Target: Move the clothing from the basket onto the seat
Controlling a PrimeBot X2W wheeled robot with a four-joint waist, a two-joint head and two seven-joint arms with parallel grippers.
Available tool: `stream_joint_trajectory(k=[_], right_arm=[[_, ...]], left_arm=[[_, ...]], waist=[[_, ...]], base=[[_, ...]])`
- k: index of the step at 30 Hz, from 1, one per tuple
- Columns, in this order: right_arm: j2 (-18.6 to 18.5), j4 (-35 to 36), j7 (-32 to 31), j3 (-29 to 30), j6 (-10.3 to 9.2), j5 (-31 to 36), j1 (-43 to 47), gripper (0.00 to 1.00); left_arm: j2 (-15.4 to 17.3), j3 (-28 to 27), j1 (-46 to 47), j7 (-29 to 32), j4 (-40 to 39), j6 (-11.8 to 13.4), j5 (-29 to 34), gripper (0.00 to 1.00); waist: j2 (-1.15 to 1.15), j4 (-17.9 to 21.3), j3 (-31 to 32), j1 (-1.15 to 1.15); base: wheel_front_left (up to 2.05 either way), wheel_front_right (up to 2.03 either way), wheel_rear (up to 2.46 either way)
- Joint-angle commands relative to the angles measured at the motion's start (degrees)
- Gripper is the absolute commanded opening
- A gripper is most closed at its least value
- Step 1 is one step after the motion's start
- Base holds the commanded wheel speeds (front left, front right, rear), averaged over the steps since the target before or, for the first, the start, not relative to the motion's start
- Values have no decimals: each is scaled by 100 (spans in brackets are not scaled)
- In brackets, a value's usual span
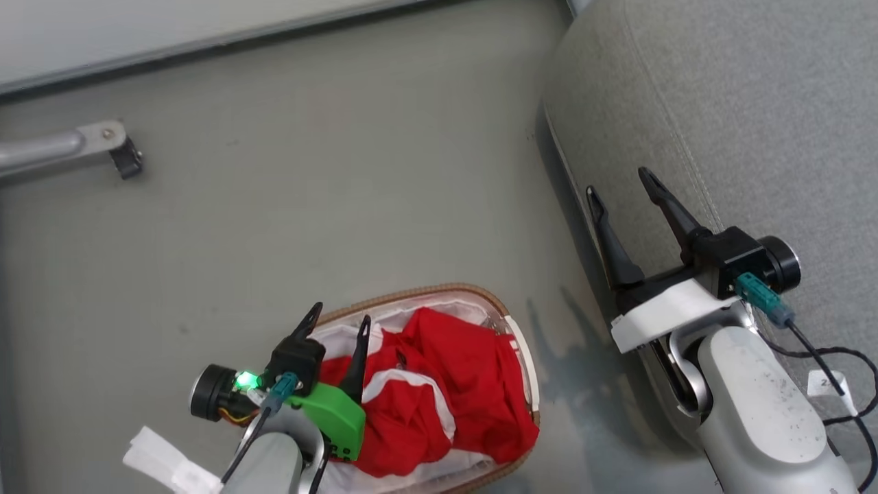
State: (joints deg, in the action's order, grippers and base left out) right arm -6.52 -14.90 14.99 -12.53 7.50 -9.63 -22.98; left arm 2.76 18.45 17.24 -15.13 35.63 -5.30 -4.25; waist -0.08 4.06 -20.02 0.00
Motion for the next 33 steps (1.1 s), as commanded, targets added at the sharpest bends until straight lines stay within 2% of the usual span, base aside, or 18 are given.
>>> stream_joint_trajectory(k=[1,12,21,26,33], right_arm=[[12,68,26,-15,-2,-25,-129,100],[171,420,26,-98,-2,11,-482,100],[269,645,26,-261,-2,49,-726,100],[286,684,27,-315,-2,69,-799,100],[303,642,27,-355,-2,68,-789,100]], left_arm=[[30,28,252,-2,130,-30,-13,100],[90,716,1265,-3,1714,-204,279,100],[170,1403,2107,43,3280,-223,429,100],[211,1695,2413,201,3635,-220,412,100],[168,2056,2534,502,3777,-220,-37,100]], waist=[[8,515,-833,0],[8,845,-1828,0],[8,980,-2408,0],[8,994,-2576,0],[8,967,-2621,0]], base=[[0,0,0],[0,0,0],[0,0,0],[0,0,0],[0,0,0]])
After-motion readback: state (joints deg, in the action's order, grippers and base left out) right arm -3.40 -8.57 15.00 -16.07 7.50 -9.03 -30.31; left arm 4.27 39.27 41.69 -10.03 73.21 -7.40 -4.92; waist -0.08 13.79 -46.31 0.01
